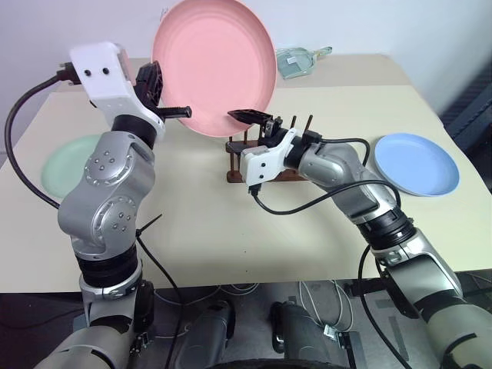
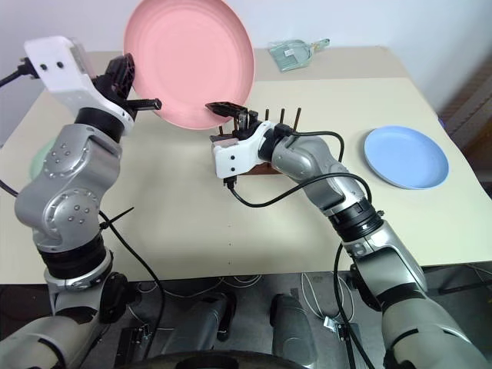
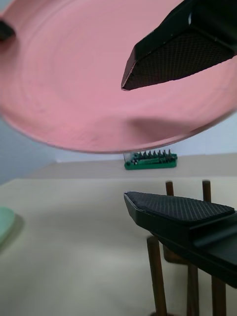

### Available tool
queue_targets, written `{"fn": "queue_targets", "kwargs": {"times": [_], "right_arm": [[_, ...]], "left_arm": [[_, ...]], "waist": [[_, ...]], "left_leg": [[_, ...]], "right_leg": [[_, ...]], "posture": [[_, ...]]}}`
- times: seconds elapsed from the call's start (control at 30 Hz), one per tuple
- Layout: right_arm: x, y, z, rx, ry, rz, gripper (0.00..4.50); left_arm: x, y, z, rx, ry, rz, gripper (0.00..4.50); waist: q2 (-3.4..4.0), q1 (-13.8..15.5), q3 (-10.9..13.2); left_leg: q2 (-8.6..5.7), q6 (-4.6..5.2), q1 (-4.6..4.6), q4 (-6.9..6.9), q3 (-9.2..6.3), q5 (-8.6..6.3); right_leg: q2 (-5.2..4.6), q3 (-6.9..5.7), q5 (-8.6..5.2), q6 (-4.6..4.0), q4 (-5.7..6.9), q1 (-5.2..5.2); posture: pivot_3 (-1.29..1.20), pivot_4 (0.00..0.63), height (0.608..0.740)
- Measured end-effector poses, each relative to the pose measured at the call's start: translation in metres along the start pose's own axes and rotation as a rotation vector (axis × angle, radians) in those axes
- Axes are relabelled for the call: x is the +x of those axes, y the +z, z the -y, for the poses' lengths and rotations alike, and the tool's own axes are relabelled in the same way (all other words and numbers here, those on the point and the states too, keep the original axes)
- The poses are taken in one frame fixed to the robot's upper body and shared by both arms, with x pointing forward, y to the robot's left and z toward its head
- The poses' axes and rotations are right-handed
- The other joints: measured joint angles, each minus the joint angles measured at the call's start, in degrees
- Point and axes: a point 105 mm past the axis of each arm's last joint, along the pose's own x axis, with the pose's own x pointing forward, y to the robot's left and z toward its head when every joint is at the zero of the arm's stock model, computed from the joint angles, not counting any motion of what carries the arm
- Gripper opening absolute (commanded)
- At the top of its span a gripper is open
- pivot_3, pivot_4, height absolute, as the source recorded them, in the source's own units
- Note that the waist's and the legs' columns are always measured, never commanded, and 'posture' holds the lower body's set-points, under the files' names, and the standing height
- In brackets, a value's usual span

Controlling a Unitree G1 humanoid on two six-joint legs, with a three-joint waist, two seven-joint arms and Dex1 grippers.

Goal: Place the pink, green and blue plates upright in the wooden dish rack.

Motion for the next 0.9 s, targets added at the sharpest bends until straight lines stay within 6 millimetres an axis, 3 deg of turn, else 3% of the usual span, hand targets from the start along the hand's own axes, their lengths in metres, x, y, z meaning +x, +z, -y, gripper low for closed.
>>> {"fn": "queue_targets", "kwargs": {"times": [0.2,0.33,0.43,0.57,0.67,0.8,0.9], "right_arm": [[0.002,0.002,0.002,-0.017,-0.017,0.013,0.02],[0.002,0.005,0.003,-0.026,-0.025,0.030,0.02],[0.002,0.006,0.003,-0.028,-0.026,0.033,0.00],[0.002,0.005,0.003,-0.034,-0.024,0.027,0.00],[0.001,0.004,0.003,-0.038,-0.027,0.023,0.00],[-0.004,-0.004,0.013,-0.010,-0.070,-0.004,0.00],[-0.018,-0.017,0.038,0.128,-0.171,-0.021,0.00]], "left_arm": [[-0.001,-0.002,0.001,0.007,-0.003,-0.015,0.00],[-0.001,-0.001,-0.002,-0.007,0.009,-0.013,0.00],[-0.001,-0.002,-0.001,-0.035,0.005,-0.011,0.88],[-0.001,0.003,0.007,-0.115,-0.047,0.024,2.95],[0.000,0.026,0.000,-0.155,-0.029,0.129,4.42],[-0.003,0.055,-0.028,-0.153,0.052,0.262,4.47],[-0.007,0.061,-0.057,-0.016,0.080,0.260,4.47]], "waist": [[0.00,-0.20,0.00],[0.01,-0.17,0.00],[0.00,-0.12,0.00],[-0.01,-0.06,0.01],[-0.01,-0.15,0.01],[-0.01,-0.21,0.01],[0.00,-0.31,0.01]], "left_leg": [[0.27,-0.13,0.12,-0.07,0.06,0.08],[0.31,-0.19,0.16,-0.08,0.07,0.11],[0.31,-0.20,0.16,-0.08,0.09,0.12],[0.31,-0.20,0.16,-0.08,0.12,0.12],[0.33,-0.21,0.16,-0.08,0.13,0.12],[0.35,-0.22,0.19,-0.10,0.17,0.13],[0.35,-0.22,0.20,-0.13,0.20,0.13]], "right_leg": [[0.24,0.03,0.16,-0.25,0.01,0.01],[0.28,0.04,0.17,-0.28,0.01,0.03],[0.28,0.06,0.18,-0.28,0.01,0.03],[0.28,0.07,0.18,-0.28,0.00,0.02],[0.30,0.08,0.19,-0.30,0.00,0.01],[0.32,0.13,0.19,-0.30,0.01,0.01],[0.34,0.16,0.20,-0.32,0.00,0.01]], "posture": [[0.00,0.150,0.740],[0.00,0.150,0.740],[0.00,0.150,0.740],[0.00,0.150,0.740],[0.00,0.150,0.740],[0.00,0.150,0.740],[0.00,0.150,0.740]]}}
